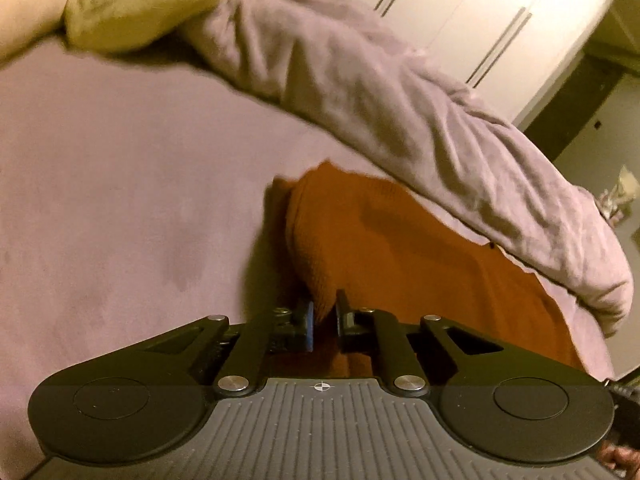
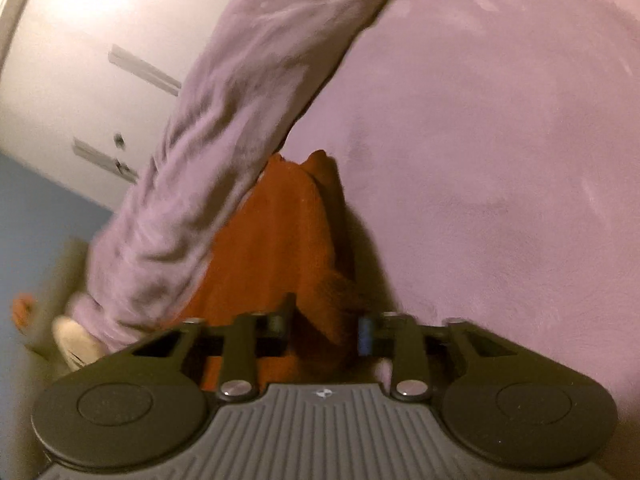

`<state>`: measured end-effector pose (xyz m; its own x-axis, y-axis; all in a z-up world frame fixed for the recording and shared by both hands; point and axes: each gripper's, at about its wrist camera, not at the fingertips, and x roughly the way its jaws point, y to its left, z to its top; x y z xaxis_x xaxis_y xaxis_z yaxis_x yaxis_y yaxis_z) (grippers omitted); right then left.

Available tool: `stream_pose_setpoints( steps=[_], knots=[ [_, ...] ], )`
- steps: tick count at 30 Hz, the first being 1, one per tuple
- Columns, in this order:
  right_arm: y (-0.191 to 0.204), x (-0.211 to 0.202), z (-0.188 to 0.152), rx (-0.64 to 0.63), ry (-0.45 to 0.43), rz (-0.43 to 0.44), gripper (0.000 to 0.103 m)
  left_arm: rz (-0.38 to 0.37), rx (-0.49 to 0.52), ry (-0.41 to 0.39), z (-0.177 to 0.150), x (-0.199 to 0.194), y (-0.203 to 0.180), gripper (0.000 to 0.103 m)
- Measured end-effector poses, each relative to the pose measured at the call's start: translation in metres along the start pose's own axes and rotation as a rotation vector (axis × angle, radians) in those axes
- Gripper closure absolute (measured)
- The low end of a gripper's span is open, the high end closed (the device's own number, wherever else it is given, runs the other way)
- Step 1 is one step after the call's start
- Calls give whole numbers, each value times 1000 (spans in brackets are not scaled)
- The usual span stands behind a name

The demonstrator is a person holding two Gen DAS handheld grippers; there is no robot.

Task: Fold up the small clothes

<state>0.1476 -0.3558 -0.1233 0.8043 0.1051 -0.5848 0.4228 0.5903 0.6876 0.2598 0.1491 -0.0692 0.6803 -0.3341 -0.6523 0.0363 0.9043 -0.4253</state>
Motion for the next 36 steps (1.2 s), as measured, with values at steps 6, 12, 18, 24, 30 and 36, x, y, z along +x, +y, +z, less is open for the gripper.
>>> stream_pose_setpoints(
  steps=[6, 12, 18, 24, 30, 36],
  knots=[
    [32, -28, -3, -267, -182, -142, 93, 71, 147, 2, 8, -15, -14, 91],
    [15, -6, -11, -372, -135, -287, 93, 285, 322, 43, -26, 13, -14, 72],
    [28, -33, -8, -459, -206, -347, 88, 272, 150, 16, -10, -12, -13, 55],
    [61, -31, -37, -619, -186, -208, 85, 223, 208, 1, -13, -5, -56, 34],
    [92, -3, -66, -819, -114, -158, 85, 276, 312, 16, -21, 33, -79, 22],
    [95, 28, -70, -960, -96, -190, 78, 350, 372, -26, -32, 57, -69, 7]
  ],
)
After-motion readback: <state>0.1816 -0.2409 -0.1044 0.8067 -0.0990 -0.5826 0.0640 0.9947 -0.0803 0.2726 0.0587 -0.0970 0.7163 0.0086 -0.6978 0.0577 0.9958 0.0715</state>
